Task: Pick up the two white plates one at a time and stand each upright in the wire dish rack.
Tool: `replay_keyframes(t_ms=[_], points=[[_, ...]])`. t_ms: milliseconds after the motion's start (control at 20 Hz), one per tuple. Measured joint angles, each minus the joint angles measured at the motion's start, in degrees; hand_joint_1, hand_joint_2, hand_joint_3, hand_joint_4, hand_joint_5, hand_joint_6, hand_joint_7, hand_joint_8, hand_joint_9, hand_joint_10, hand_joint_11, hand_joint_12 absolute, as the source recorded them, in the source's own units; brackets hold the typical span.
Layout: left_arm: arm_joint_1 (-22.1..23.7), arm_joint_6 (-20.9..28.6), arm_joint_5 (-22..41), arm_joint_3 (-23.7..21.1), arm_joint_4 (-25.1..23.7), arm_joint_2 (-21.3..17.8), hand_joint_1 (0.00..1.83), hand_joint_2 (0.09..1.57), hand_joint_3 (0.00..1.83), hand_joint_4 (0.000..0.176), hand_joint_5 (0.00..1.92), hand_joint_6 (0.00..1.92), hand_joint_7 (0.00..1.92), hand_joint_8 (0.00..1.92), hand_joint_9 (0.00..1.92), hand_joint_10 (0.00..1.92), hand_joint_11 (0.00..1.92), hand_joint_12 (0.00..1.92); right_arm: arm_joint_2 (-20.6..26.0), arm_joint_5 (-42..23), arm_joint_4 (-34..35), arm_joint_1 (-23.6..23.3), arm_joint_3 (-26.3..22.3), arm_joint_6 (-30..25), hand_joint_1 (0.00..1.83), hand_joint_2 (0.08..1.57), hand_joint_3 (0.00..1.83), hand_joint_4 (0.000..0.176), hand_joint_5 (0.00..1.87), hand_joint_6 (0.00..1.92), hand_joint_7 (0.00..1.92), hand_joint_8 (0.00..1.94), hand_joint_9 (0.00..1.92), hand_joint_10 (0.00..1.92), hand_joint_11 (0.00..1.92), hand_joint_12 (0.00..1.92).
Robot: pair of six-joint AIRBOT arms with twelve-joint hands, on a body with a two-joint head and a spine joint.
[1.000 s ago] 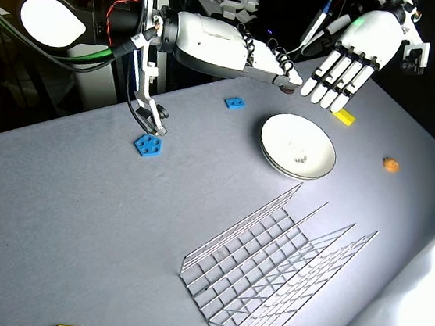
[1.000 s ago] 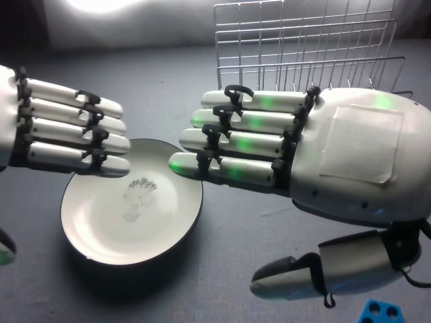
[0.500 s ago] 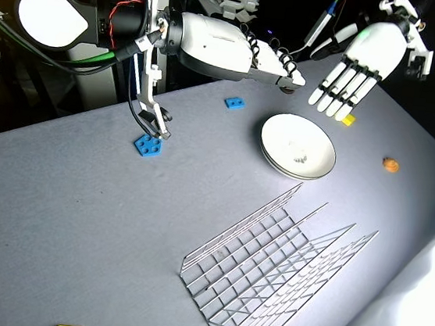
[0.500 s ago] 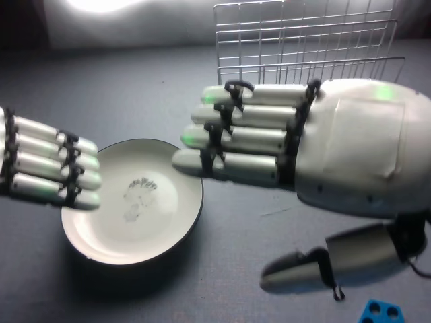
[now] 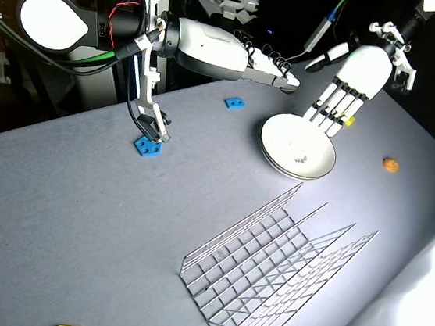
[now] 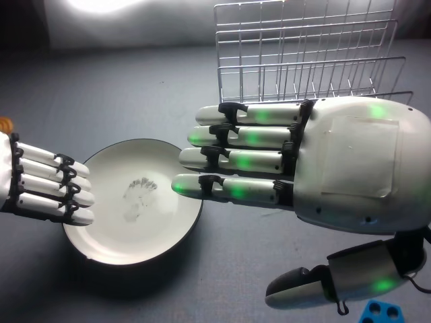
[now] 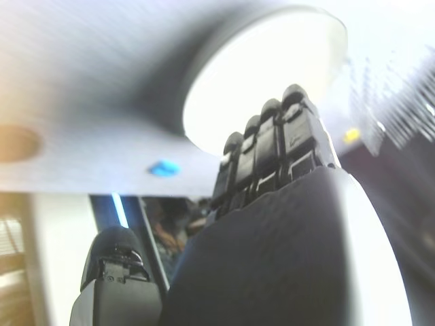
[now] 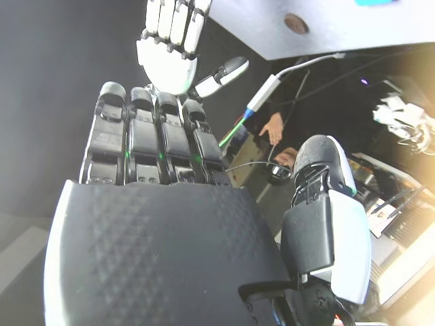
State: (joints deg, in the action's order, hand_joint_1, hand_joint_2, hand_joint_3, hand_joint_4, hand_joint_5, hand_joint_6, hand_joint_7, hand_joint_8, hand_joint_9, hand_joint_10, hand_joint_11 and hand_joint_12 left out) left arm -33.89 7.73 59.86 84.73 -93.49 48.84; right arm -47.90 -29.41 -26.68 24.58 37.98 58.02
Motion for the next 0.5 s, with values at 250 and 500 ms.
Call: replay_keyframes(t_ms=[250,500], points=[[-1.6,-0.3,-1.0,1.7,1.2,1.6,0.00,1.05,0.00,0.000,0.00,0.00,0.00,0.00,0.00,0.00,0.00,0.00,0.0,-0.1,0.0,0.4,0.0,0.8,0.00,1.14,0.01,0.000,0.00,0.00,0.00,0.00,0.00,0.00,0.00,0.00],[-2.4,-0.5,-1.2,1.7,1.6,2.6,0.00,1.05,0.00,0.000,0.00,0.00,0.00,0.00,0.00,0.00,0.00,0.00,0.0,-0.5,0.1,0.7,0.0,3.3,0.00,1.13,0.00,0.000,0.00,0.00,0.00,0.00,0.00,0.00,0.00,0.00]])
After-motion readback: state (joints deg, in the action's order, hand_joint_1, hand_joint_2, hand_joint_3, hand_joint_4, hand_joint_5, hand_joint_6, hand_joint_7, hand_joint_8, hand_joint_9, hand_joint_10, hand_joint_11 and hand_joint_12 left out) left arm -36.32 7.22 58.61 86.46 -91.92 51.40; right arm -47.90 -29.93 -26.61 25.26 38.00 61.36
